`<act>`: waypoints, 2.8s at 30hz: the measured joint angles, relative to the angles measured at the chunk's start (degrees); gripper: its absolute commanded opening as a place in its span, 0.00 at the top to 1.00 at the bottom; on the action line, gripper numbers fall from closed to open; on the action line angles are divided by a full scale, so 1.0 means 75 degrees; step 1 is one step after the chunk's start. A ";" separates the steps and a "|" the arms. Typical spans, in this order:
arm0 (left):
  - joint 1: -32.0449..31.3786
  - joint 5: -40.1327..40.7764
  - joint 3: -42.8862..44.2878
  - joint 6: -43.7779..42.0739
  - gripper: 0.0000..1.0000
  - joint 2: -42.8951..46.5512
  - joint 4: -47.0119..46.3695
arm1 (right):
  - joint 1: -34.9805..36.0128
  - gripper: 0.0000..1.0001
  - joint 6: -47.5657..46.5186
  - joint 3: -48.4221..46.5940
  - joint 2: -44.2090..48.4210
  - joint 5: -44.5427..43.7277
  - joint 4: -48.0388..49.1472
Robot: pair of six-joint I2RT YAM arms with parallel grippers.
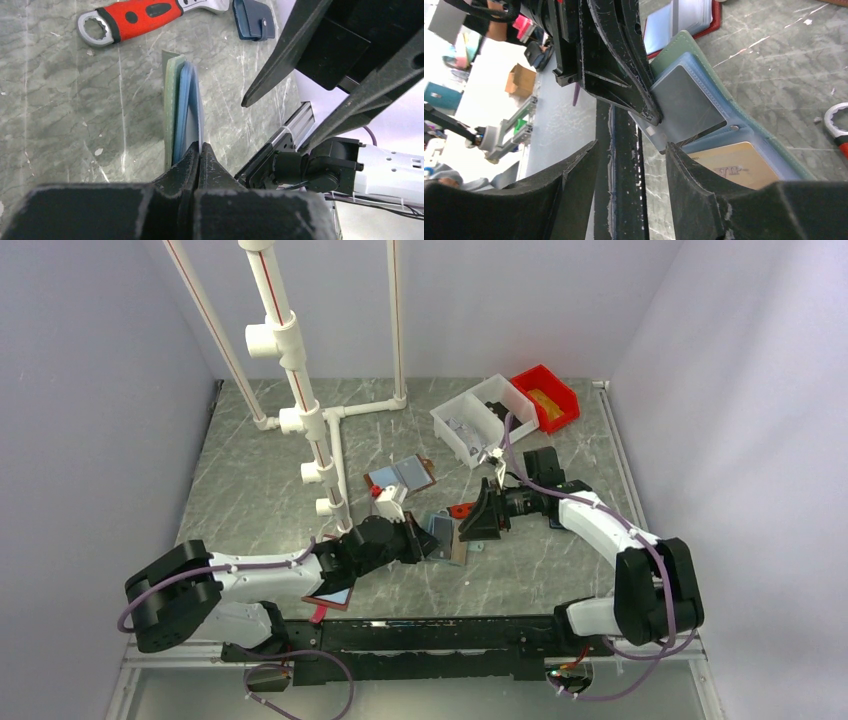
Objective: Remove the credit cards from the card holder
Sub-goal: Remove the credit card from the card holder.
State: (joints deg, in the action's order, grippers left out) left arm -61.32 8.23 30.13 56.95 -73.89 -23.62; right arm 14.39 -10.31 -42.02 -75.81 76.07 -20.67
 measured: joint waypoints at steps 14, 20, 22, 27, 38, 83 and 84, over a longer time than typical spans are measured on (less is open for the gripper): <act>0.0000 0.0023 -0.0930 0.0425 1.00 -0.0321 -0.1702 | 0.0356 0.52 0.1285 0.0184 -0.1139 0.0076 0.1035; 0.0000 0.0067 -0.1166 0.0670 1.00 -0.0379 -0.1833 | 0.0428 0.53 0.1580 0.0187 -0.1550 -0.0163 0.1204; 0.0000 0.0085 -0.1201 0.0708 1.00 -0.0379 -0.1862 | 0.0440 0.53 0.1609 0.0187 -0.1620 -0.0242 0.1233; 0.0000 0.0073 -0.1329 0.0699 1.00 -0.0379 -0.2177 | 0.0458 0.53 0.1702 0.0187 -0.1816 -0.0326 0.1291; 0.0000 -0.0076 -0.1588 0.0525 1.00 -0.0379 -0.2911 | 0.0481 0.53 0.1810 0.0187 -0.2122 -0.0303 0.1317; -0.0020 0.0256 -0.2180 0.0702 0.78 0.0965 -0.2719 | 0.0597 1.00 0.1367 -0.0149 -0.2465 0.0758 0.0915; -0.0020 0.0277 -0.2224 0.0711 0.79 0.1000 -0.2693 | 0.0592 1.00 0.1367 -0.0149 -0.2465 0.0755 0.0912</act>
State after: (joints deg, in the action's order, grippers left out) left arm -61.47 10.31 13.45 62.28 -66.39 -43.81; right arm 18.83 -0.05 -43.13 -94.30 81.73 -13.82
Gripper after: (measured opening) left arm 0.235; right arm 0.008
